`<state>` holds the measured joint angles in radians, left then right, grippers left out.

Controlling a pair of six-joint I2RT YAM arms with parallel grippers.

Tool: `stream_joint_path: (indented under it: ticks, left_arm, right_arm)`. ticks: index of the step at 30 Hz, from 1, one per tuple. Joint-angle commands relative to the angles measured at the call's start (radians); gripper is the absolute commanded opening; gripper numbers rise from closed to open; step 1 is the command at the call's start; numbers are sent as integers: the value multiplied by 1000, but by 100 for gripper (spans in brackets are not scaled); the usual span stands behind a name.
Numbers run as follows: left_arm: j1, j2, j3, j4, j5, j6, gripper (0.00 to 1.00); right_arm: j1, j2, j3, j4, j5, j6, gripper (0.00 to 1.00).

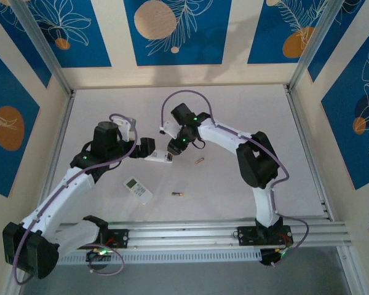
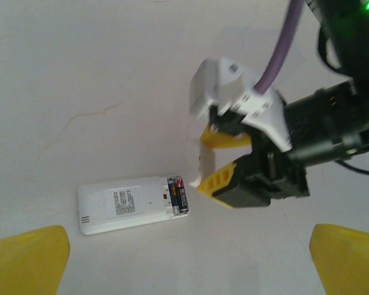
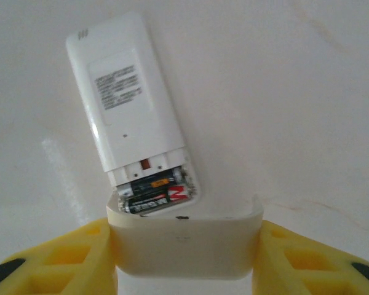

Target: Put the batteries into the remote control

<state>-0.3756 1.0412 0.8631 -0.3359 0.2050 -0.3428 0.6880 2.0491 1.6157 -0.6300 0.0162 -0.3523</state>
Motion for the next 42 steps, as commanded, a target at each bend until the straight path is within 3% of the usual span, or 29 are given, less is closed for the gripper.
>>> stream_joint_path:
  ticks: [1, 21, 29, 42]
  left_arm:
    - [16, -24, 1, -24, -6, -10, 100]
    - [23, -20, -7, -27, 4, -2, 100]
    - [26, -19, -15, -23, 7, -4, 100]
    - [28, 3, -27, -7, 13, -24, 100]
  right_arm:
    - [17, 25, 24, -57, -74, -62, 46]
    - [45, 143, 84, -52, -5, -107, 49]
    - [64, 153, 74, -49, -13, -106, 56]
    - [27, 31, 48, -13, -51, -2, 67]
